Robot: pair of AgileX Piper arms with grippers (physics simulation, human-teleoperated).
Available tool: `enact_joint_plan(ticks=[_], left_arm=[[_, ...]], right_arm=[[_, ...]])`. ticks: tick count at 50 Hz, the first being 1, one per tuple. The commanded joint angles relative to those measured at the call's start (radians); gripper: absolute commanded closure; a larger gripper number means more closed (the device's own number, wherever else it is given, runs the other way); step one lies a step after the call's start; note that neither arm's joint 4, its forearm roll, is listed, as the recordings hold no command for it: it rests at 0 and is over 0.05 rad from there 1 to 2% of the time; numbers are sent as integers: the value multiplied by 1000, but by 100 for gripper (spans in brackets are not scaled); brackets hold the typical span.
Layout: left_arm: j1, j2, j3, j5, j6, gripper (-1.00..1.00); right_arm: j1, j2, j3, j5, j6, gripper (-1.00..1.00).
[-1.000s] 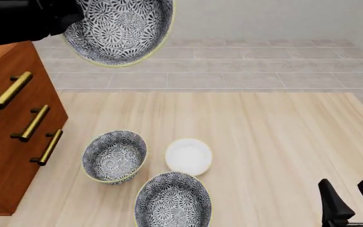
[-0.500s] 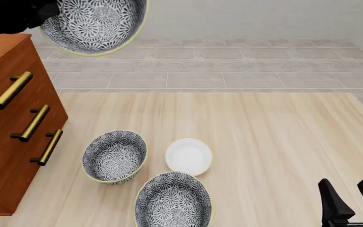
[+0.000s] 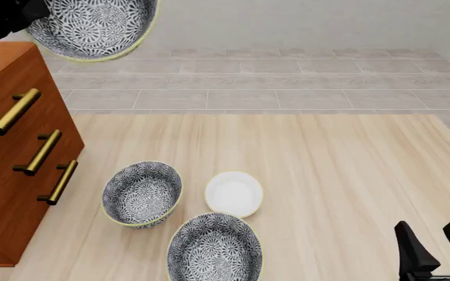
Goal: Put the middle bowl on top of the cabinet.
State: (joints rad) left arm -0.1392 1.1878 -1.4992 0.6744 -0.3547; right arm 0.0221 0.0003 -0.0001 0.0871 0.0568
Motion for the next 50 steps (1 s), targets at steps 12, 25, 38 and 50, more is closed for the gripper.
enact_joint_plan(ticks=[12, 25, 38, 50], left_arm=[[94, -7, -11, 28, -61, 100], [110, 4, 5, 16, -118, 100], [210, 13, -9, 35, -114, 100], [244, 14, -19, 43, -129, 100]], right_arm=[[2, 0, 0, 1, 1, -100], [7, 0, 0, 4, 1, -100], [10, 0, 0, 0, 2, -100], [16, 0, 0, -1, 3, -100]])
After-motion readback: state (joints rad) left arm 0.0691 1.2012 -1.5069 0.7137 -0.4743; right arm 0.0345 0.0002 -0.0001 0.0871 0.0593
